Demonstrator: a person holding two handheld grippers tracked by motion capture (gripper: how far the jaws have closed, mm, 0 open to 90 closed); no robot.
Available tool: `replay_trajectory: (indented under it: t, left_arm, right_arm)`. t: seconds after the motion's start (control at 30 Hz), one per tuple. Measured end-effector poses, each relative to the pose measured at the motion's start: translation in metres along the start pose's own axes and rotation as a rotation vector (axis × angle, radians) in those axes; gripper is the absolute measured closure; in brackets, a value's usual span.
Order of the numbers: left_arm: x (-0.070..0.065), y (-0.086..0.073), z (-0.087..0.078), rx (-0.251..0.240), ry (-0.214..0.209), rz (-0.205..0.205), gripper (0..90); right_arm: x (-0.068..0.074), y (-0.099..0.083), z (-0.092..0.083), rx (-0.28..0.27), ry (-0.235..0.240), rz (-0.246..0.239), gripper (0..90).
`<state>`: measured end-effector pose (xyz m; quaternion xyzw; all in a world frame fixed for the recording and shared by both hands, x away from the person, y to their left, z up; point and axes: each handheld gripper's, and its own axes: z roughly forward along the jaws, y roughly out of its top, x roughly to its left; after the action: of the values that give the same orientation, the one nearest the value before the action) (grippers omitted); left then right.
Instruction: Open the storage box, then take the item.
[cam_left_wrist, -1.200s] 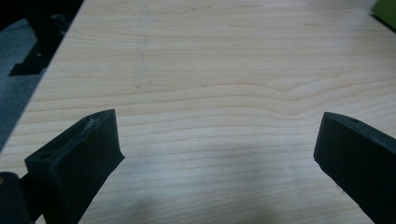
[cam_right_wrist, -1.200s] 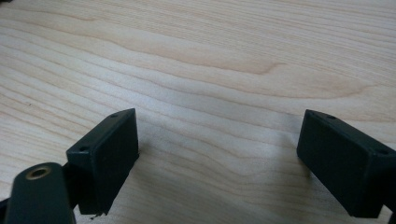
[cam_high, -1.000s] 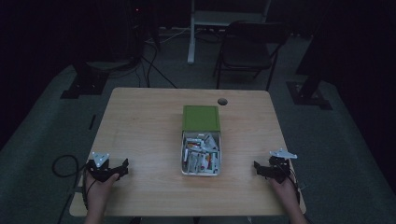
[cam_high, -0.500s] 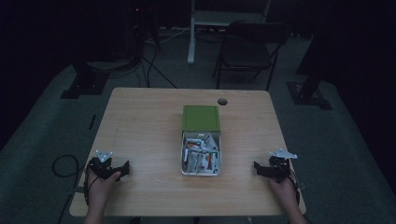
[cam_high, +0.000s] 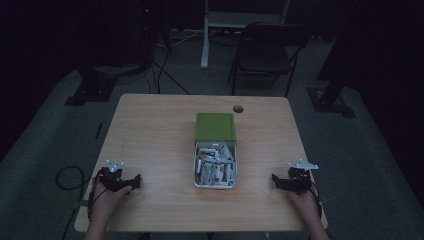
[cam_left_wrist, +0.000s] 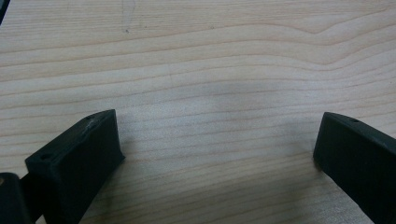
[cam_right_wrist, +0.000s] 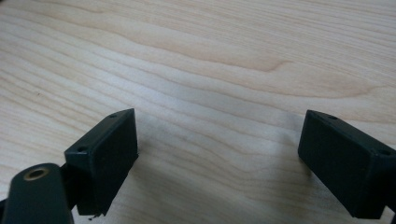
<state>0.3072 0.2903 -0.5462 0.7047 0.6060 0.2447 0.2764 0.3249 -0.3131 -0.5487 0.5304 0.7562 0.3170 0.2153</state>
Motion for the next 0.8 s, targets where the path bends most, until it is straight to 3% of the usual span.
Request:
replay_trajectory:
  t: [0.23, 0.8]
  left_arm:
    - [0.0001, 0.0, 0.0, 0.001, 0.0, -0.001, 0.9]
    - [-0.0003, 0.0001, 0.0001, 0.001, 0.002, -0.002, 0.8]
  right_arm:
    - [0.0031, 0.0016, -0.0026, 0.033, 0.017, -0.008, 11.5]
    - [0.0097, 0.0101, -0.0077, 0.031, 0.055, 0.039, 13.3]
